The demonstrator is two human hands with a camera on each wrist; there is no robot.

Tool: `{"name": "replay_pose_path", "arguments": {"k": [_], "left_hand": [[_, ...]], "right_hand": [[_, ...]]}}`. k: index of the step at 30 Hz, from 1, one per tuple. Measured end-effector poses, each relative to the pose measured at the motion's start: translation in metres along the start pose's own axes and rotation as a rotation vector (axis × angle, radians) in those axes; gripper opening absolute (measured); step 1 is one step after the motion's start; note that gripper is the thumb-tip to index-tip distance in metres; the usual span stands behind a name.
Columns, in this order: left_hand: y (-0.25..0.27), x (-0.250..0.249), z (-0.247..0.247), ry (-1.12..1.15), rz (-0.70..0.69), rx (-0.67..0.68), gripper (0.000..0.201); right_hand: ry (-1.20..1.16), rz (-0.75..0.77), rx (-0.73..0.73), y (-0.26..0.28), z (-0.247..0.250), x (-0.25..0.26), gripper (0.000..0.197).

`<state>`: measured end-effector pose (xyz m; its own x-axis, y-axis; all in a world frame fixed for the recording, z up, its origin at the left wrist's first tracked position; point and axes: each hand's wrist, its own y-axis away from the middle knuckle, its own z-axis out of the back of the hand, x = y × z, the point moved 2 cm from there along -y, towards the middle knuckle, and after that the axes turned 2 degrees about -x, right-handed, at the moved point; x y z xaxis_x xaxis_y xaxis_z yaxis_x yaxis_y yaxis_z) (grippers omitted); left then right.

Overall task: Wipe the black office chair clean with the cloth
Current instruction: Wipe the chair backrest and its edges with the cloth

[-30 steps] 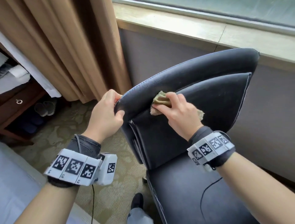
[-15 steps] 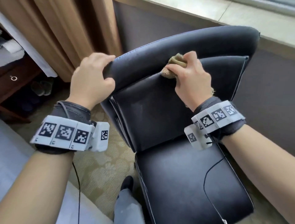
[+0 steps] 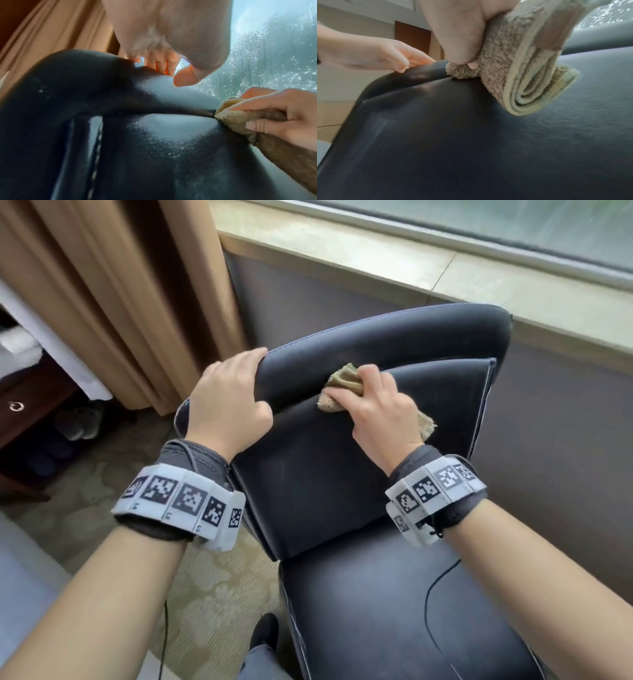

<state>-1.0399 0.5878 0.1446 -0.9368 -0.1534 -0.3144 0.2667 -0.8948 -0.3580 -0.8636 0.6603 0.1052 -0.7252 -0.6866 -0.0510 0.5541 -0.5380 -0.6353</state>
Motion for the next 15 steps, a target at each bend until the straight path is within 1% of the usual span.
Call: {"name": "replay_pose_path", "arguments": {"k": [2,4,7,10,11,13,15], "left_hand": [[-0.001,-0.002,-0.001,-0.015,0.002,-0.004,0.074],[-0.002,-0.001,-0.001,-0.017,-0.011,0.002,0.075],[-0.005,0.003,0.000,0.003,-0.028,0.029,0.077],[-0.005,0.001,0.002,-0.013,-0.029,0.049,0.078],[-0.003,0.000,0.003,-0.025,-0.026,0.051,0.078],[-0.001,-0.001,0.003,-0.048,-0.029,0.054,0.079],[0.000,0.000,0.002,-0.092,-0.051,0.048,0.078]], "right_hand": [[0.039,-0.022,0.024,0.000,-0.001,-0.018,0.045],[0.058,-0.077,0.046,0.002,-0.002,-0.038,0.049],[0.035,-0.236,0.105,0.004,0.001,-0.067,0.051],[-0.006,-0.376,0.160,0.004,0.003,-0.075,0.047],[-0.026,-0.388,0.146,0.004,0.004,-0.071,0.044],[-0.093,-0.345,0.072,0.001,0.010,-0.053,0.039],[-0.138,-0.211,0.002,-0.001,0.011,-0.027,0.038]]}}
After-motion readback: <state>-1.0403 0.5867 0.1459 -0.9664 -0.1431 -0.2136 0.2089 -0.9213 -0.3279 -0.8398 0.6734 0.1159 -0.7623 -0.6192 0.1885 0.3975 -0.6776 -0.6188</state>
